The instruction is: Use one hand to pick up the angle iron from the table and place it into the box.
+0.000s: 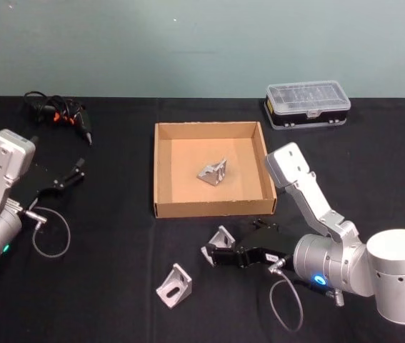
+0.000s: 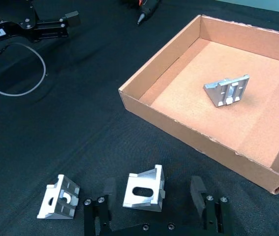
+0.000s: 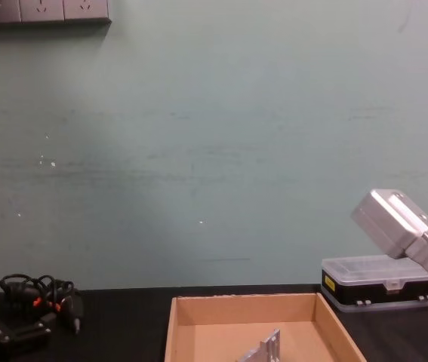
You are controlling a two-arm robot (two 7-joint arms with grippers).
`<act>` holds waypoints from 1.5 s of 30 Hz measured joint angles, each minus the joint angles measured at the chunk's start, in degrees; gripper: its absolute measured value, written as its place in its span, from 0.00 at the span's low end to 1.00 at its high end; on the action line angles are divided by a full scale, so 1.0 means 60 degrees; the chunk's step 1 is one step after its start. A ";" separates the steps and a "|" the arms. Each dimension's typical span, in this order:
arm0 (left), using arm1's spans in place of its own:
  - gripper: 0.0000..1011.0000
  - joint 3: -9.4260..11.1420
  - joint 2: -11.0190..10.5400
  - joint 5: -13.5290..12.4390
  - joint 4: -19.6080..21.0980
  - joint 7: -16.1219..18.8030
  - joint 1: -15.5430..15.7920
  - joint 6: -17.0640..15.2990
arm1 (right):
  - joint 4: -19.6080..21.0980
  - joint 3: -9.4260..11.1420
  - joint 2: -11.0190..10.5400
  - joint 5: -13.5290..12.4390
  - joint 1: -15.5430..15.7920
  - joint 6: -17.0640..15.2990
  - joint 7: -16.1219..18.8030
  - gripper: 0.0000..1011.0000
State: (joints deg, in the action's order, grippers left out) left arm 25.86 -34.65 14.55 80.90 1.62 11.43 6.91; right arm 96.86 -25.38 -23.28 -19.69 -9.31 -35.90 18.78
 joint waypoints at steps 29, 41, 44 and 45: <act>0.99 0.0000 0.0000 0.0000 0.0000 0.0001 0.0000 0.0000 | -0.0186 -0.0029 0.0065 0.0184 -0.0010 0.0169 0.0017 0.14; 0.99 0.0000 0.0000 0.0000 0.0000 0.0000 0.0000 0.0000 | 0.0022 0.0210 -0.0024 0.0088 0.0078 0.0233 0.0063 0.08; 0.99 0.0000 0.0000 0.0000 0.0000 0.0000 0.0001 0.0000 | 0.0300 0.0393 -0.0088 -0.0043 0.0128 0.0287 0.0058 0.08; 0.99 0.0000 0.0000 0.0000 0.0000 0.0000 0.0001 0.0000 | 0.0392 0.0445 -0.0110 -0.0076 0.0139 0.0305 0.0054 0.08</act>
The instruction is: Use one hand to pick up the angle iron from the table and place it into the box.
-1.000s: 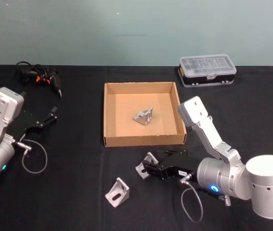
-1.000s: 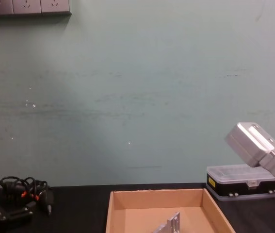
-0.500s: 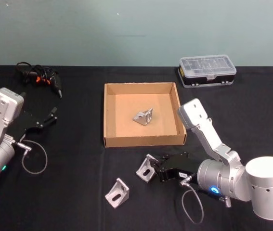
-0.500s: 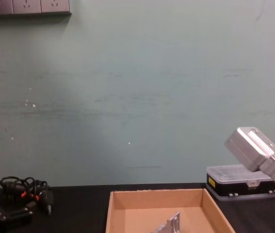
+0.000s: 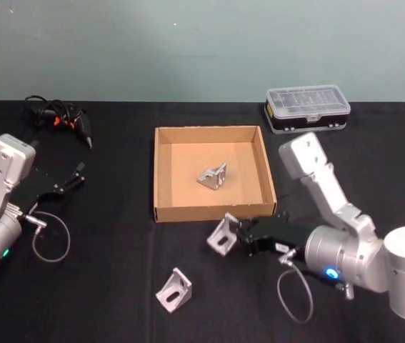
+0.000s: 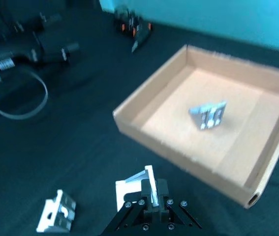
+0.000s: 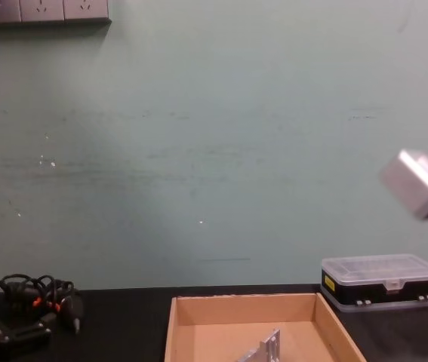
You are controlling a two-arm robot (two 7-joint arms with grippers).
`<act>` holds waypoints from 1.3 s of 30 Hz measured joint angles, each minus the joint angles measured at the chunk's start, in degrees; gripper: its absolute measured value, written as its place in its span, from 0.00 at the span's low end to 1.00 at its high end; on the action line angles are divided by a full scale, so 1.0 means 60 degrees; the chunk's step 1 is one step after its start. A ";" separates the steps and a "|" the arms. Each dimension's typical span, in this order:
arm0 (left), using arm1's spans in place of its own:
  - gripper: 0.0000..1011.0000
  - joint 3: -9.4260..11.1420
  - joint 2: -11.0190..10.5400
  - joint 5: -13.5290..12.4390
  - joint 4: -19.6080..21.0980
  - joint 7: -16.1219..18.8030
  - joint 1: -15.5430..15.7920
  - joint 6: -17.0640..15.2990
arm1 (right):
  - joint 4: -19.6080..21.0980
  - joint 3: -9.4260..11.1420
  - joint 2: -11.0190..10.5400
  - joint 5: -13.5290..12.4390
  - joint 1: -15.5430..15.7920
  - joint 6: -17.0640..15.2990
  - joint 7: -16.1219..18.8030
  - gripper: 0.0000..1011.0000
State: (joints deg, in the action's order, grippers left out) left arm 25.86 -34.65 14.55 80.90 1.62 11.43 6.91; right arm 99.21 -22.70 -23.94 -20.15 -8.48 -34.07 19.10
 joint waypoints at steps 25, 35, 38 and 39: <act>0.99 0.0000 0.0000 0.0000 0.0000 0.0000 -0.0001 0.0000 | -0.0549 -0.0604 0.0432 0.1420 -0.1998 0.0782 -0.0339 0.08; 0.99 0.0000 0.0000 0.0000 0.0000 0.0000 0.0000 0.0000 | -0.2171 -0.1342 0.1331 0.2046 -0.2947 0.1037 -0.0090 0.08; 0.99 0.0000 0.0000 0.0000 0.0000 0.0000 0.0000 0.0000 | -0.2643 -0.1486 0.1575 0.2199 -0.3179 0.1120 -0.0015 0.08; 0.99 0.0000 0.0000 0.0000 0.0000 0.0000 -0.0001 0.0000 | -0.2884 -0.1552 0.1689 0.2280 -0.3295 0.1159 0.0000 0.08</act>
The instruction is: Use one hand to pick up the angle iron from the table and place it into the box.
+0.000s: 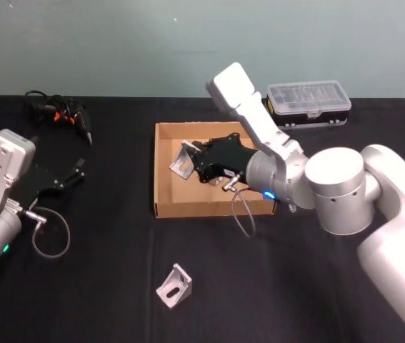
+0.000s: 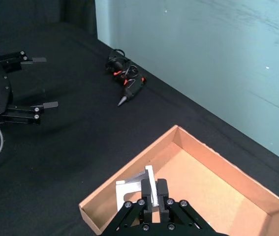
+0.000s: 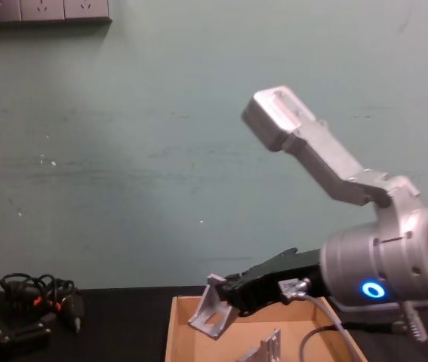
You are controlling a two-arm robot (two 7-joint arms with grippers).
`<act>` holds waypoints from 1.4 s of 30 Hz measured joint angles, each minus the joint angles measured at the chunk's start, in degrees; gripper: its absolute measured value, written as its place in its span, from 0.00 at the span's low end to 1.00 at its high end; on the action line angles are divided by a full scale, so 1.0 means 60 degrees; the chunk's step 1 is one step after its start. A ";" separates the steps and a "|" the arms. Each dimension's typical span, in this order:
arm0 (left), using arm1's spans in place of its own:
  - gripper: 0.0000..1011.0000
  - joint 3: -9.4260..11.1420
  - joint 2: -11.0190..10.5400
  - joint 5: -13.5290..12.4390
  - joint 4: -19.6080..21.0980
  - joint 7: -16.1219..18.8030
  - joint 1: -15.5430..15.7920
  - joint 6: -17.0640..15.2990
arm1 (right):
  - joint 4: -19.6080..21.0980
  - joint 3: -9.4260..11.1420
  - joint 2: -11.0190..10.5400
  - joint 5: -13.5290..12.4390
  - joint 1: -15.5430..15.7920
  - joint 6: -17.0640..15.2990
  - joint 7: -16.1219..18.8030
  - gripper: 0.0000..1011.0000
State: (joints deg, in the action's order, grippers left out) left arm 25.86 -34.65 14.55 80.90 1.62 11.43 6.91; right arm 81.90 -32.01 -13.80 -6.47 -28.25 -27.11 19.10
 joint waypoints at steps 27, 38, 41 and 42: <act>0.99 0.0001 0.0000 -0.0001 0.0000 0.0000 0.0001 0.0000 | -0.1864 0.0026 0.0760 0.0757 -0.0376 0.0465 0.0196 0.08; 0.99 0.0000 0.0000 0.0000 0.0000 0.0000 0.0001 0.0000 | -0.1804 0.0355 0.0869 0.0847 -0.0199 0.0710 0.0212 0.37; 0.99 0.0000 0.0000 0.0000 0.0000 0.0000 0.0000 0.0000 | -0.1691 0.0457 0.0872 0.0859 -0.0121 0.0755 0.0212 0.47; 0.99 0.0000 0.0000 0.0000 0.0001 0.0000 0.0001 0.0000 | -0.1624 0.0495 0.0865 0.0862 -0.0081 0.0766 0.0216 0.51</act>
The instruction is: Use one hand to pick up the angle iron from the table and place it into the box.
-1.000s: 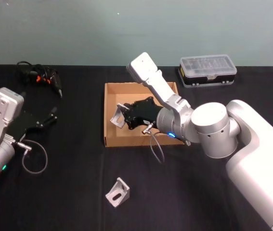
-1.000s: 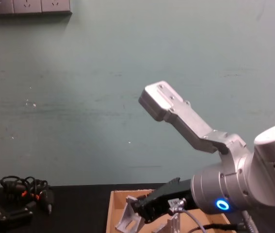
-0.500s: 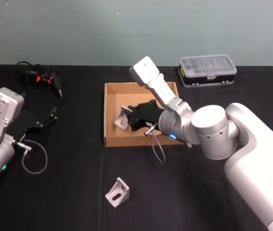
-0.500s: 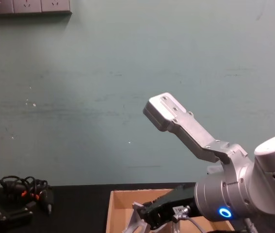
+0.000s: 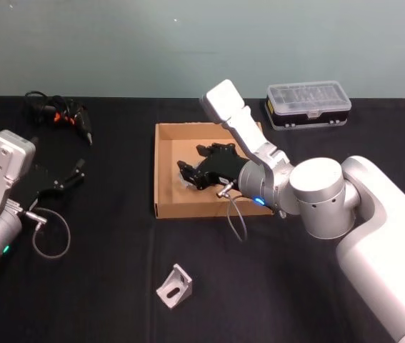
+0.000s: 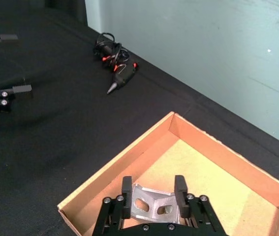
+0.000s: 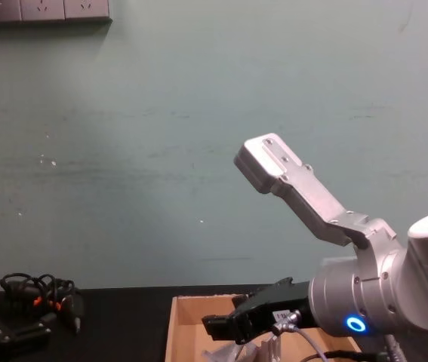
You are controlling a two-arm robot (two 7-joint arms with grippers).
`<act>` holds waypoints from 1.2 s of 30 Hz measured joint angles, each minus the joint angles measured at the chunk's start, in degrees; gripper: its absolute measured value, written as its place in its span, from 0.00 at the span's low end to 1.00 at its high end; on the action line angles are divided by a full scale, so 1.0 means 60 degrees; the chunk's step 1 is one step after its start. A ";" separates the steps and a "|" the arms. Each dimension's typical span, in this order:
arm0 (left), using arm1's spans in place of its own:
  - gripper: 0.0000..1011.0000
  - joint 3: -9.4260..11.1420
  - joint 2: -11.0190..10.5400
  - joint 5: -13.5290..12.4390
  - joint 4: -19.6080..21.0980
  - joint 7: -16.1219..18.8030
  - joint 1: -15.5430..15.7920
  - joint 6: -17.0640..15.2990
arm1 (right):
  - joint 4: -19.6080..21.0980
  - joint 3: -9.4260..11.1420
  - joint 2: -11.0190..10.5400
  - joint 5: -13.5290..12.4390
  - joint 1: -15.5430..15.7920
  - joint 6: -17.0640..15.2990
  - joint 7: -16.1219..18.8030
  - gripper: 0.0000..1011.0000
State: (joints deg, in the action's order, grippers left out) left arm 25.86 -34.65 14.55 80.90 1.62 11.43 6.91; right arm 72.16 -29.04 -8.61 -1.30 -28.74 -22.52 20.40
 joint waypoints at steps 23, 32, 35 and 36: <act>0.99 0.0000 0.0000 0.0000 -0.0001 0.0000 0.0000 0.0000 | 0.3030 0.0857 -0.1211 -0.0742 0.1776 0.0064 0.0465 0.99; 0.99 0.0000 0.0000 0.0000 -0.0001 0.0000 0.0000 0.0000 | 0.4657 0.1307 -0.1985 -0.1564 0.2867 -0.0212 0.0764 0.99; 0.99 0.0000 0.0000 0.0000 0.0000 0.0000 0.0000 0.0000 | 0.5254 0.1468 -0.2224 -0.1900 0.3250 -0.0485 0.0894 0.99; 0.99 0.0001 0.0000 0.0000 -0.0001 0.0000 0.0000 0.0000 | 0.5383 0.1504 -0.2281 -0.1993 0.3326 -0.0572 0.0937 0.99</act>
State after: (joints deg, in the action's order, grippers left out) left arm 25.87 -34.65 14.55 80.90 1.62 11.43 6.91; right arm 104.46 -20.02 -22.30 -13.25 -8.78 -25.95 26.02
